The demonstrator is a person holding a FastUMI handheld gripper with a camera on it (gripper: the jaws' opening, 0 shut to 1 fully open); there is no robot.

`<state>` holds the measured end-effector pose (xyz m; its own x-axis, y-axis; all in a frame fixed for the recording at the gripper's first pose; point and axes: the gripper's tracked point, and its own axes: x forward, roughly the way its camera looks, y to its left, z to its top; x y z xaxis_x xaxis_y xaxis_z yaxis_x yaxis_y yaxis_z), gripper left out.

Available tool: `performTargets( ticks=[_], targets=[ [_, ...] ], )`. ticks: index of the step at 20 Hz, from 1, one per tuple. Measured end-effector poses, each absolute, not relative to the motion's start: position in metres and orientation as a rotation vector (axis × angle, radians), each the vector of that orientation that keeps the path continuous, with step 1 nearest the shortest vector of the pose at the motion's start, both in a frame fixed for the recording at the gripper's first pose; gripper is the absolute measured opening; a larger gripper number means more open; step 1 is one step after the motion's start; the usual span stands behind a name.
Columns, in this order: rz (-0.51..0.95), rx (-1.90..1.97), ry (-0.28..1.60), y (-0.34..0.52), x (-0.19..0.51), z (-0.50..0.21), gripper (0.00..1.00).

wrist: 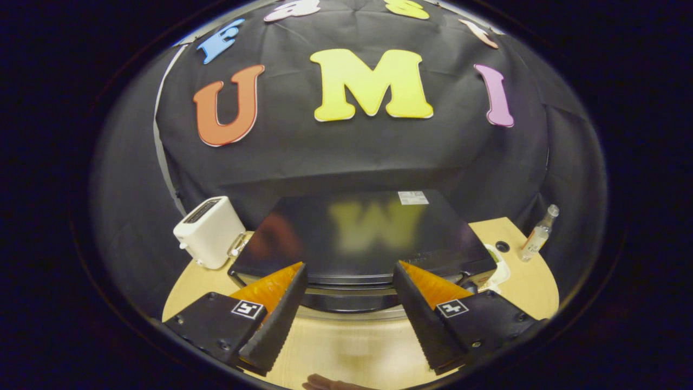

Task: Open the toaster oven, put the food inside, and close the toaster oven door.

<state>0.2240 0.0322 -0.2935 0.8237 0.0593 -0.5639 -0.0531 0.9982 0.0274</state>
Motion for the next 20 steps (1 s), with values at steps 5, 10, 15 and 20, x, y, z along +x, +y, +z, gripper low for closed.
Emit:
performTargets(
  ticks=[5, 10, 15, 20],
  targets=[
    [0.045, -0.077, 0.549, 0.037, 0.223, -0.298, 1.0],
    [0.013, -0.027, 0.527, 0.037, 0.217, -0.3, 1.0],
    [0.021, -0.03, 0.531, 0.032, 0.188, -0.307, 1.0],
    [0.031, -0.052, 0.482, 0.028, 0.142, -0.324, 1.0]
  ],
)
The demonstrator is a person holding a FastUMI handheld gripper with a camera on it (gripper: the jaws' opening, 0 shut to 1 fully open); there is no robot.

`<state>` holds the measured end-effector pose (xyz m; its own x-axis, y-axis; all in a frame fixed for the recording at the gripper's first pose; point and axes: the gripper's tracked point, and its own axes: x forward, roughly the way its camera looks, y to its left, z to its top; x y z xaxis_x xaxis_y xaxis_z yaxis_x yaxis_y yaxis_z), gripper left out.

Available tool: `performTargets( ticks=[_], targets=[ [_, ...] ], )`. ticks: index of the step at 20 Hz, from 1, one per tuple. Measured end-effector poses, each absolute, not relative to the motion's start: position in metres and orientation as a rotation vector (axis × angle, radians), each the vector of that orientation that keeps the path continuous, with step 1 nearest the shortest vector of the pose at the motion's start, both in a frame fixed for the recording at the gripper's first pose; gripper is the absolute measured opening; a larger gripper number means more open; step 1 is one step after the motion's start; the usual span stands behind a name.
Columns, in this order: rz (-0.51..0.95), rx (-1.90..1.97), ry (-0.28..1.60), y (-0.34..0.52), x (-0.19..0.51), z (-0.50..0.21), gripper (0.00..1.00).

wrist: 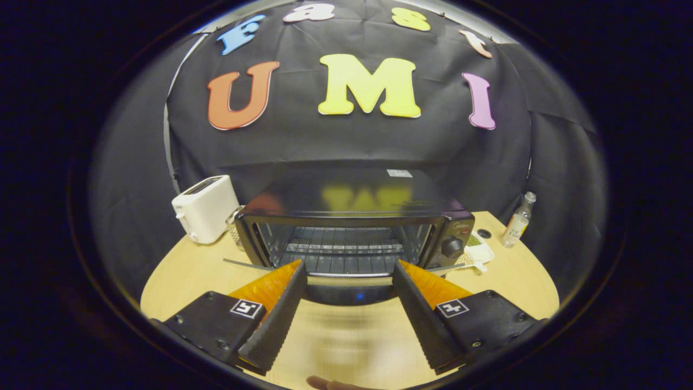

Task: Open the toaster oven, put the food inside, and close the toaster oven door.

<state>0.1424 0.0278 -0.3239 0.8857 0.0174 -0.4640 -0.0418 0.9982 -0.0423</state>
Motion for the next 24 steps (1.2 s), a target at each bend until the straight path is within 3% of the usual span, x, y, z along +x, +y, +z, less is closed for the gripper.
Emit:
performTargets(
  ticks=[16, 22, 24],
  targets=[
    [0.028, -0.019, 0.453, 0.02, 0.07, -0.404, 1.0],
    [0.019, -0.002, 0.642, 0.024, 0.048, -0.477, 1.0],
    [0.02, -0.022, 0.578, 0.033, 0.051, -0.467, 1.0]
  ],
)
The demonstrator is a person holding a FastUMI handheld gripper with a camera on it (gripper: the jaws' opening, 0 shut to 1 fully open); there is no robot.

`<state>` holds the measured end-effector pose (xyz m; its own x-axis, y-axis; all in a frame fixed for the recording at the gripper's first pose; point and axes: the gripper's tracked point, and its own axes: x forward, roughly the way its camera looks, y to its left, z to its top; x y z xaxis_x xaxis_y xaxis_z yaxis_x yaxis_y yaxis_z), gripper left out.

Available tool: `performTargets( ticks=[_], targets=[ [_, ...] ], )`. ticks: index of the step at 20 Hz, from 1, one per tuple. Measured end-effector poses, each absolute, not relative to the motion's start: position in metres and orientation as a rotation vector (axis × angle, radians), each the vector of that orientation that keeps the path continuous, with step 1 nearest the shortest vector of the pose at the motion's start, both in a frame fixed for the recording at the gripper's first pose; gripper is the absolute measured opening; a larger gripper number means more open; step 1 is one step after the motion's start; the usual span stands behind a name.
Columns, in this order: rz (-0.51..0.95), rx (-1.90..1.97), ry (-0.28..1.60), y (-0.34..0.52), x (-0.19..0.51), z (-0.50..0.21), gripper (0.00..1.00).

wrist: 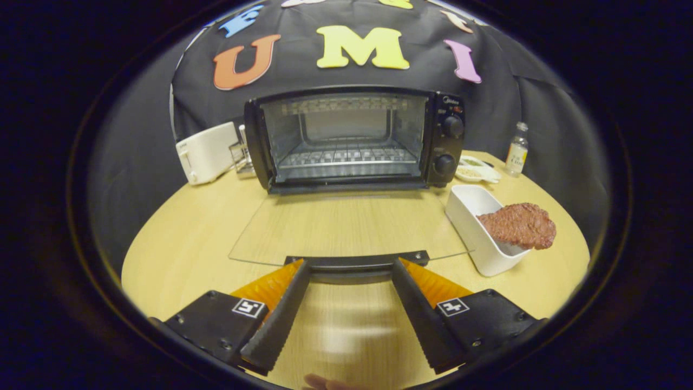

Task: Open the toaster oven, put the food inside, and close the toaster oven door.

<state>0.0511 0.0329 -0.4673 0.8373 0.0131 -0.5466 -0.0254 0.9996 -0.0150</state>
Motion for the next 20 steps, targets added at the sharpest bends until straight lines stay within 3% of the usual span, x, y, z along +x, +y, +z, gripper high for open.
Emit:
performTargets(
  ticks=[9, 20],
  targets=[
    [0.087, -0.049, 0.549, 0.034, 0.05, -0.455, 1.0],
    [0.139, 0.076, 0.612, -0.072, 0.034, -0.383, 1.0]
  ],
)
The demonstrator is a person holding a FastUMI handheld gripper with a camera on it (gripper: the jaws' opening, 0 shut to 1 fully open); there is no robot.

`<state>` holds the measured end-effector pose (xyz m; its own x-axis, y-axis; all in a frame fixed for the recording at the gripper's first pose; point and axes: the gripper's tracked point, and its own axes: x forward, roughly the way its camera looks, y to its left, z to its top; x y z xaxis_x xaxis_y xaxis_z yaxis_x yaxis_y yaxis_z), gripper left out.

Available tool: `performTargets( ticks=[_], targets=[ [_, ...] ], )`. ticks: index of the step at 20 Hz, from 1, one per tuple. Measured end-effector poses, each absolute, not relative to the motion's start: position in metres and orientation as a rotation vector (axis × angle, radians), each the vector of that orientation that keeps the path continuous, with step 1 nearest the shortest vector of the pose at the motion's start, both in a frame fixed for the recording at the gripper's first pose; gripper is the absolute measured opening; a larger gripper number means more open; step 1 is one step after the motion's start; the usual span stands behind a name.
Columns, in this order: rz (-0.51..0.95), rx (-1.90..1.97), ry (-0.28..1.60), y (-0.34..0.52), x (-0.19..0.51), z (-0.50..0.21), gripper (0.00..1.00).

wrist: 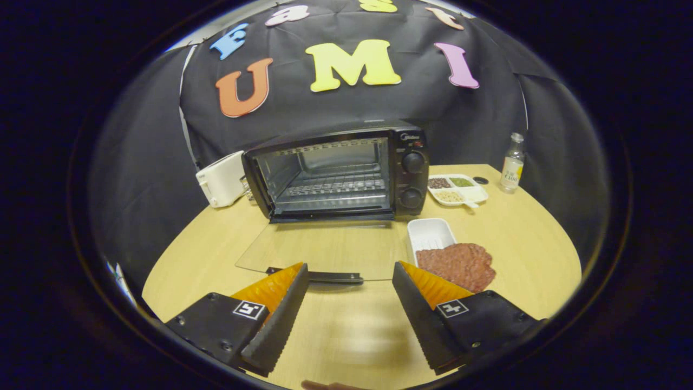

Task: Open the toaster oven, put the food inside, and close the toaster oven door.

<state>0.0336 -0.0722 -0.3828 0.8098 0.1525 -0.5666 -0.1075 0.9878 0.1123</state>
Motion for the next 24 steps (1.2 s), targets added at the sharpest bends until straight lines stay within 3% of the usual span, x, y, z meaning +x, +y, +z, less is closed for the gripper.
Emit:
performTargets(
  ticks=[10, 14, 16, 19, 22, 24],
  targets=[
    [0.05, 0.163, 0.719, -0.215, 0.051, -0.374, 0.98],
    [0.112, 0.242, 0.768, -0.226, 0.059, -0.389, 0.93],
    [0.161, 0.319, 0.823, -0.216, 0.061, -0.404, 0.86],
    [0.245, 0.443, 0.879, -0.19, 0.05, -0.416, 0.66],
    [0.202, 0.538, 0.883, -0.197, 0.047, -0.412, 0.17],
    [0.201, 0.495, 0.863, -0.194, 0.049, -0.405, 0.1]
  ],
)
